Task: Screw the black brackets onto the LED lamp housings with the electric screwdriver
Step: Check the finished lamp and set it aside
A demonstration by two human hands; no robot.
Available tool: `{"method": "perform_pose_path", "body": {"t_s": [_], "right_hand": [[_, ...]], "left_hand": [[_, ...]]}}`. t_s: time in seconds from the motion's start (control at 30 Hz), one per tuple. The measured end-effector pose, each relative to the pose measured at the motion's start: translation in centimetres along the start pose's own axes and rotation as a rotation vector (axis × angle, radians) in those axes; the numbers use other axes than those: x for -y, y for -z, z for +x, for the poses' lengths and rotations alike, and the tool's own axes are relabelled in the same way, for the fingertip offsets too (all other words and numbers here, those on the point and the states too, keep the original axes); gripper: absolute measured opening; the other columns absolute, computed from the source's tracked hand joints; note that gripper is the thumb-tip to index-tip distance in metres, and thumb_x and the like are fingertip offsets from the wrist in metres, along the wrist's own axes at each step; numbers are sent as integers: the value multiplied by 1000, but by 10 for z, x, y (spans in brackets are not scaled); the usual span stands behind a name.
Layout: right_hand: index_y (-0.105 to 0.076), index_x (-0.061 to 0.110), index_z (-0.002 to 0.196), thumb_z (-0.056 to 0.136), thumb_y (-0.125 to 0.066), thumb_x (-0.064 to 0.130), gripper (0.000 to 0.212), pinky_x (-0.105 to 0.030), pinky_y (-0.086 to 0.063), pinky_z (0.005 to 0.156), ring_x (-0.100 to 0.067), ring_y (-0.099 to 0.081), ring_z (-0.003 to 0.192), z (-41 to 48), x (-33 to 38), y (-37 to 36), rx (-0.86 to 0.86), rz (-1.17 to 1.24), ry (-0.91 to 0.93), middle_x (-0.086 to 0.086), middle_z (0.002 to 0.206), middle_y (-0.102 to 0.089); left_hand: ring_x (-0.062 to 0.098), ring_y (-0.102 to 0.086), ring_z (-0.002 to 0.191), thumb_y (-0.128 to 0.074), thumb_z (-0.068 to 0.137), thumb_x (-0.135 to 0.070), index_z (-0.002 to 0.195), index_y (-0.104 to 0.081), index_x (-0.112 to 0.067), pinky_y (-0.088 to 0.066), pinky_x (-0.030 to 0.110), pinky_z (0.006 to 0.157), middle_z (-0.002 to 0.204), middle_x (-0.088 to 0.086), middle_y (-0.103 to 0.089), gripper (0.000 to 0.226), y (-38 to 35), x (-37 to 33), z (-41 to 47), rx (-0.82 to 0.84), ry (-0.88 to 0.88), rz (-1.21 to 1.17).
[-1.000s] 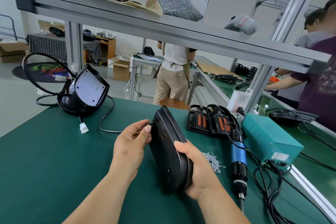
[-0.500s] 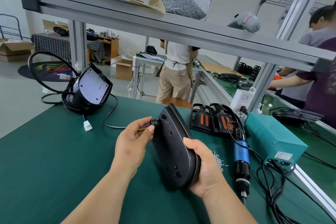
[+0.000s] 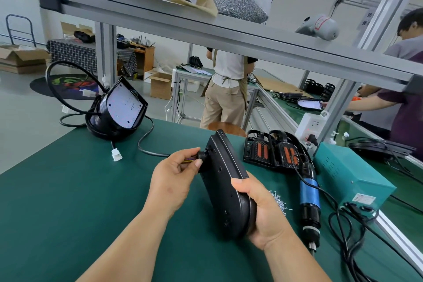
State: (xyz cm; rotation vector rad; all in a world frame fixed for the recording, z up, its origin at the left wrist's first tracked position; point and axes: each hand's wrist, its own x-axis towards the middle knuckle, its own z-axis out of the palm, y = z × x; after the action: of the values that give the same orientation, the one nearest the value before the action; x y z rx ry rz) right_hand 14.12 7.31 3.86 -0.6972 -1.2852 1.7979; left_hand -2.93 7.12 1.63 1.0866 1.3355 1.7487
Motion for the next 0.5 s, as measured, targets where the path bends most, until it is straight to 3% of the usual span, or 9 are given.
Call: {"method": "perform_pose_path", "body": {"t_s": [0.17,0.37,0.5], "right_hand": [[-77,20,101,55,-74,30,47,-36,-53,65,-28,-65,70,-2,2,2,27,-30,-24,-16,89,-69],[-75,22,111,59,-71,28,52,-30,-53,62,-23,-61,70,-1,4,1,69,-90,27,-13,86,-66],[-77,17,103,55,-75,29,49,-34,-56,65,-28,-67,73,0,-1,1,60,42,-14,-17,92,-71]], "left_hand": [[-2,-68,79,-69,91,-10,96,-69,-44,-49,21,84,81,-21,-74,34,-2,3,0,6,-40,69],[3,-71,80,-69,91,-14,111,-73,-24,-53,29,91,83,-11,-76,23,-2,3,1,2,8,63],[8,-69,88,-73,88,-12,114,-72,-27,-52,28,92,95,-7,-75,29,-4,0,2,-1,-25,68]]}}
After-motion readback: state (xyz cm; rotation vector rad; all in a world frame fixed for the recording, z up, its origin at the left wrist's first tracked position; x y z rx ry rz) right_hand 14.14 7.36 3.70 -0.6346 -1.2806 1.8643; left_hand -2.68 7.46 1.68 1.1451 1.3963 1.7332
